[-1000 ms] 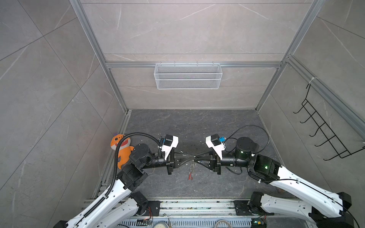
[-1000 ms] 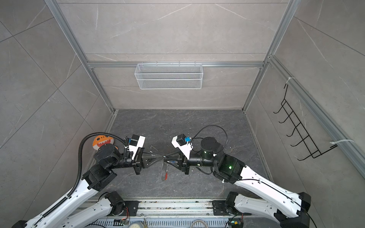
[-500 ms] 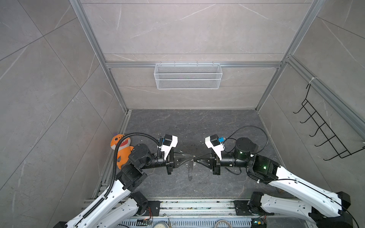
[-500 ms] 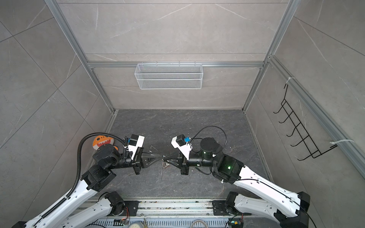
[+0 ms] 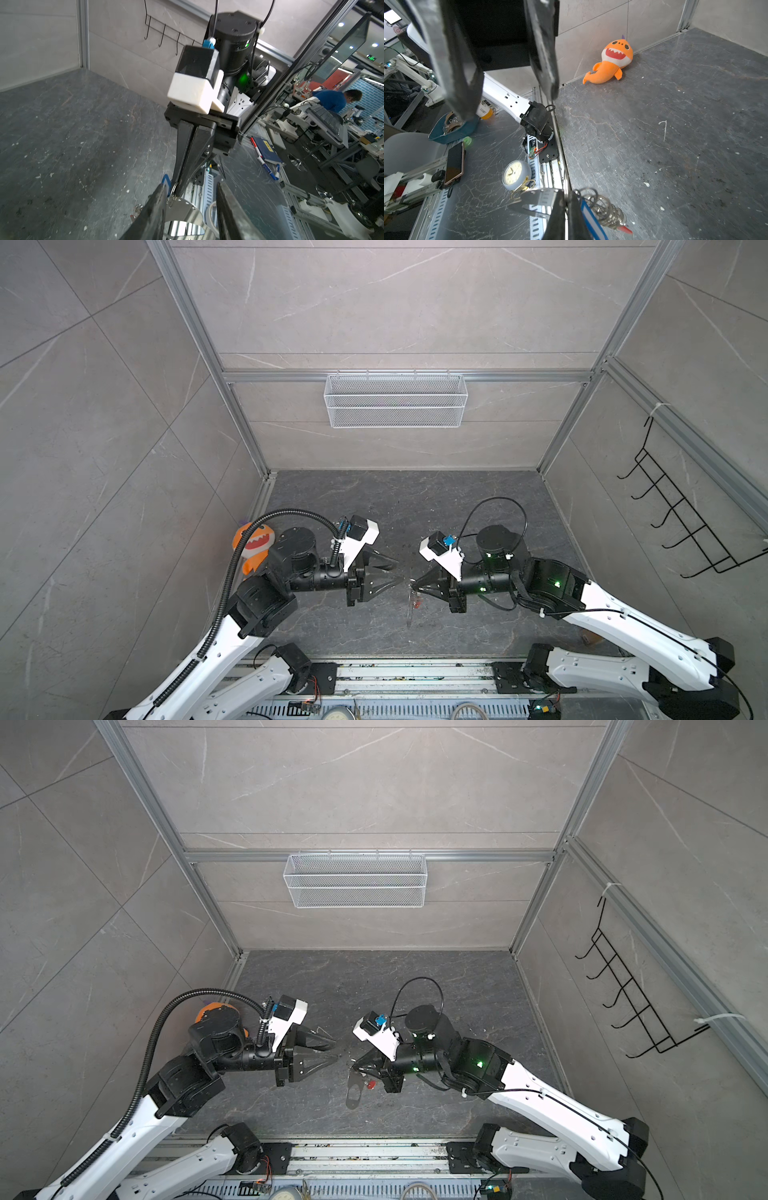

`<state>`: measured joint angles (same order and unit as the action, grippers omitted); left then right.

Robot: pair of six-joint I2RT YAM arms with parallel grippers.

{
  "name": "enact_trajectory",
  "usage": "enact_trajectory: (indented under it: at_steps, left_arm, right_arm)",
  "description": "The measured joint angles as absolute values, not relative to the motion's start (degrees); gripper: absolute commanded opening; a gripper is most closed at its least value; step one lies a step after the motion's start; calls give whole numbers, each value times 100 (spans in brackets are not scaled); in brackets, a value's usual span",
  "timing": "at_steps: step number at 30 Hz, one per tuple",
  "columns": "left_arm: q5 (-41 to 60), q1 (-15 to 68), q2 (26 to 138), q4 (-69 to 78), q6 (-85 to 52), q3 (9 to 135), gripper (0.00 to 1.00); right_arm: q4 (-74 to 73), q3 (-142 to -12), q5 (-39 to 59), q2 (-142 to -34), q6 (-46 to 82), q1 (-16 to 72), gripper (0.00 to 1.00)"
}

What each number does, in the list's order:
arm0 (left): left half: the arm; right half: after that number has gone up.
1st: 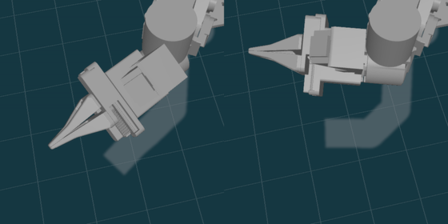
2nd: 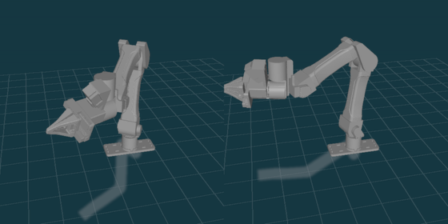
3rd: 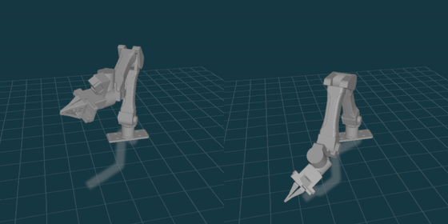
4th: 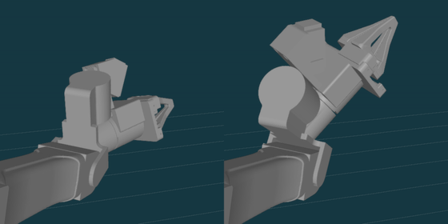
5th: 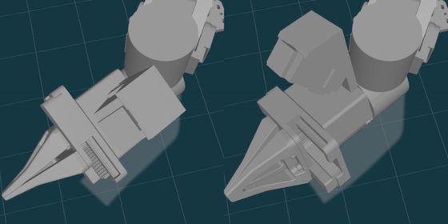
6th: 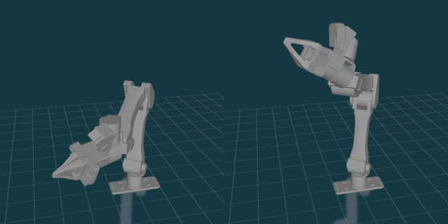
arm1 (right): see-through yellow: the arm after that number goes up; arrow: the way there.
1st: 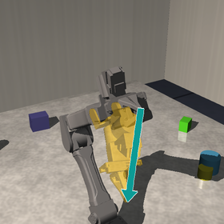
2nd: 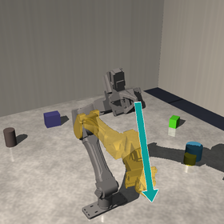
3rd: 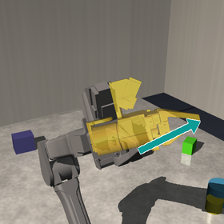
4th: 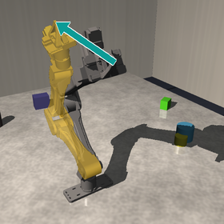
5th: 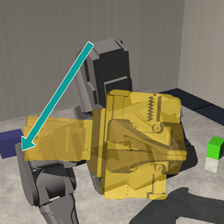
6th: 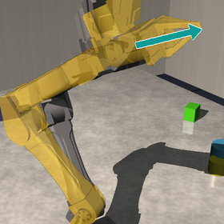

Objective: Remove the keys from the keyring

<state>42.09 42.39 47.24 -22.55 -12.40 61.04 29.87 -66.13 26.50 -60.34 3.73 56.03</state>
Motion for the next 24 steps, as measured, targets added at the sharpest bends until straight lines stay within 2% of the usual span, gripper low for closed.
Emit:
enact_trajectory:
  at_steps: [5, 13, 21, 24]
  left_arm:
    - [4364, 4241, 5199, -2936, -969, 6300, 39]
    - [4521, 4272, 5496, -3544, -674, 6425, 28]
    - [4550, 4348, 5500, -3605, -574, 6471, 29]
    - [4521, 4421, 5516, -3605, -539, 6471, 25]
  right_arm:
    - [3319, -6831, 2801, -6158, 178, 5603, 0]
    - [3562, -7013, 2858, -6357, 64, 5603, 0]
    - [3577, -7041, 2856, -6451, 58, 5603, 0]
    - [3575, -7052, 2856, -6484, 58, 5603, 0]
